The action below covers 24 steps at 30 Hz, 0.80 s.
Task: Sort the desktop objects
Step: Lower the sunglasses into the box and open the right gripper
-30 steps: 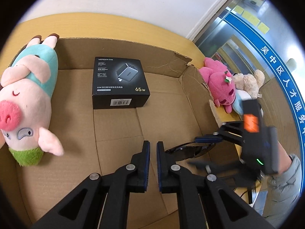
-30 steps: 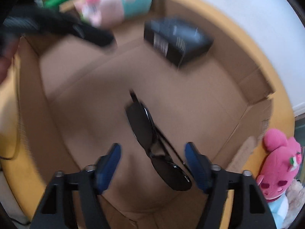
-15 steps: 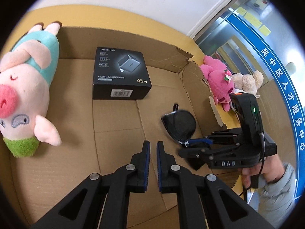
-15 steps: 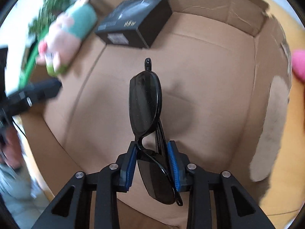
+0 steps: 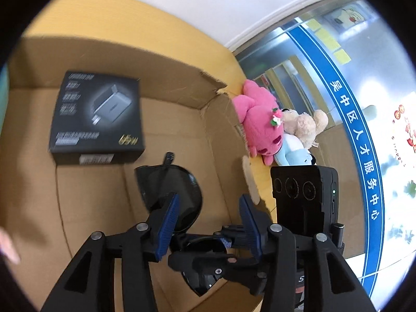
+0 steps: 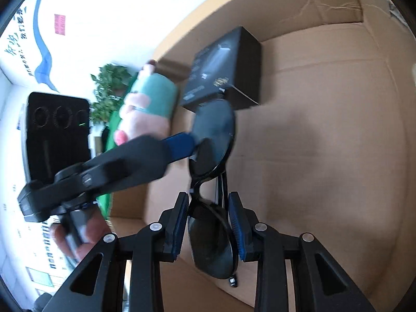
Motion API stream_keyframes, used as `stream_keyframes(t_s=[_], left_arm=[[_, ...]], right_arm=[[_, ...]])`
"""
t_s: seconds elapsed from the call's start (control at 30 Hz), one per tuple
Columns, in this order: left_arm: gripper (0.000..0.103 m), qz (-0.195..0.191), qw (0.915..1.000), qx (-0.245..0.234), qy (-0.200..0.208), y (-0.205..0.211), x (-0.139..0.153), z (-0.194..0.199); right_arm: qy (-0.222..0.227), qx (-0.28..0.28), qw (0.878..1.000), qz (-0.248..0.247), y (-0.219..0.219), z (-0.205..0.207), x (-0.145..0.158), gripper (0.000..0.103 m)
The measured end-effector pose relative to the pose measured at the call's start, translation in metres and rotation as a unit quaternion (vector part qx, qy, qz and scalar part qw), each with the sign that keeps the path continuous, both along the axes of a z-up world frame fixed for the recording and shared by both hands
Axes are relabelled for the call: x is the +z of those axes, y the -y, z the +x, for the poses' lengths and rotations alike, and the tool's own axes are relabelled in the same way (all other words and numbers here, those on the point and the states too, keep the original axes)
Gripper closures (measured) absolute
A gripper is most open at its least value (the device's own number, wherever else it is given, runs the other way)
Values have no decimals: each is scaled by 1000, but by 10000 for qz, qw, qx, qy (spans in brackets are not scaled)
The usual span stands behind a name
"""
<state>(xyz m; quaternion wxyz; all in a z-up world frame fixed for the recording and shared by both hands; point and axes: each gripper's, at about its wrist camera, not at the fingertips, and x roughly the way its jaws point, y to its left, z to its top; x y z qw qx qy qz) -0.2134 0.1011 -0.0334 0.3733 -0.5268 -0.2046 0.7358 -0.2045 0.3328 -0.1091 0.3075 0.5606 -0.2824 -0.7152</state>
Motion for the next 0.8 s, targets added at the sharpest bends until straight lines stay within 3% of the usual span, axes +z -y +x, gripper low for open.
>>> stream_keyframes(t_s=[0.07, 0.1, 0.13, 0.37, 0.5, 0.67, 0.77, 0.8], left_arm=[[74, -102, 9999, -41, -72, -6, 5, -7], [91, -157, 9998, -88, -40, -10, 5, -13], [100, -190, 9997, -125, 39, -14, 4, -20], [99, -648, 9977, 163, -52, -35, 11, -69], [99, -879, 9958, 262, 52, -39, -2, -88], [99, -1006, 9942, 276, 268, -38, -29, -92], [98, -1038, 9937, 314, 268, -32, -30, -92], [98, -1048, 9936, 329, 263, -29, -28, -91]], right_arm=[[-51, -67, 10000, 7, 0, -2, 5, 73], [-71, -99, 9999, -4, -1, -7, 9, 73], [-102, -156, 9998, -10, -3, -14, 15, 73], [-120, -824, 9965, 60, -29, -54, 19, 74], [25, -1265, 9914, 322, -43, -76, 7, 74], [232, -1445, 9872, 629, -44, -84, -15, 73], [157, -1462, 9862, 758, -44, -84, -12, 72], [81, -1443, 9838, 1056, -42, -83, -6, 70]])
